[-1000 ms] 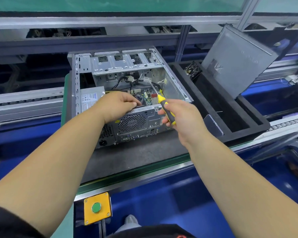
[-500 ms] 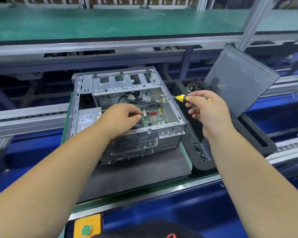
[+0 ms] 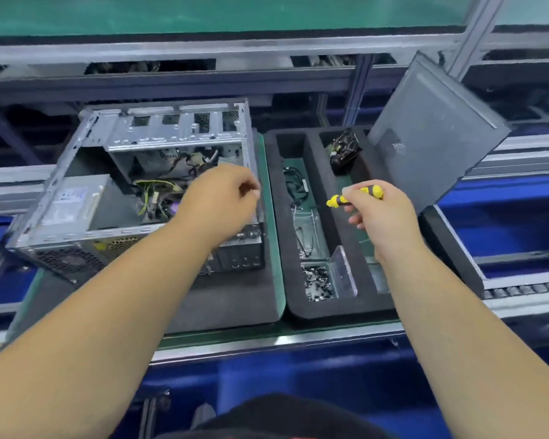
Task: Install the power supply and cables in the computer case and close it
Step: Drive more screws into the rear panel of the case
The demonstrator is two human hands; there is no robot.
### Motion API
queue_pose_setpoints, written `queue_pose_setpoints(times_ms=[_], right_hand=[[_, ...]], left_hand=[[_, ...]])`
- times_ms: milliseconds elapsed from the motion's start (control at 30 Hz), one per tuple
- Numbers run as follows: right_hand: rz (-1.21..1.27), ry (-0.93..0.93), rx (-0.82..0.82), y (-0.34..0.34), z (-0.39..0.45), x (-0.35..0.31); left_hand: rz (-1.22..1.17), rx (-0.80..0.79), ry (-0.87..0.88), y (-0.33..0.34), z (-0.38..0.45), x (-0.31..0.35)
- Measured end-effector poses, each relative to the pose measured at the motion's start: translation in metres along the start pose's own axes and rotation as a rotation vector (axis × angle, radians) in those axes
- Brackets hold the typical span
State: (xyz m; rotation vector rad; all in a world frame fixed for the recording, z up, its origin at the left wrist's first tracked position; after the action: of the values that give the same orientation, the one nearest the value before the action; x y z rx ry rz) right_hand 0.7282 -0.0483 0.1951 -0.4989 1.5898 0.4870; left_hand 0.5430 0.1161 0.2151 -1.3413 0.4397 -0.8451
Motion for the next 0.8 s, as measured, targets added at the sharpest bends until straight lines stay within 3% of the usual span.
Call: queue_pose_setpoints(times_ms=[367, 800], right_hand=[[-0.552, 0.073, -0.382, -0.026, 0.035, 0.053], [-0.833, 0.053, -0.624, -0.017, 0.044, 0.098]], left_hand=[[0.014, -0.043, 0.284, 0.047, -0.005, 0.079], [-0.158, -0.284, -0.058, 0.108, -0.011, 0.080]])
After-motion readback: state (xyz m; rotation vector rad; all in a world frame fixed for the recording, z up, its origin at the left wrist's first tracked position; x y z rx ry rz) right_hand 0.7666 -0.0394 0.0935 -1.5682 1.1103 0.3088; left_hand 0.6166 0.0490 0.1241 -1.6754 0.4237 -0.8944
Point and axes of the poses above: each hand's wrist, its own z-axis towards the middle knuckle, its own y-axis out of the palm, x = y × z, the point moved 1 cm from there along z, towards the middle knuckle, and after that the axes turned 15 degrees about z, right-handed, at the moved point
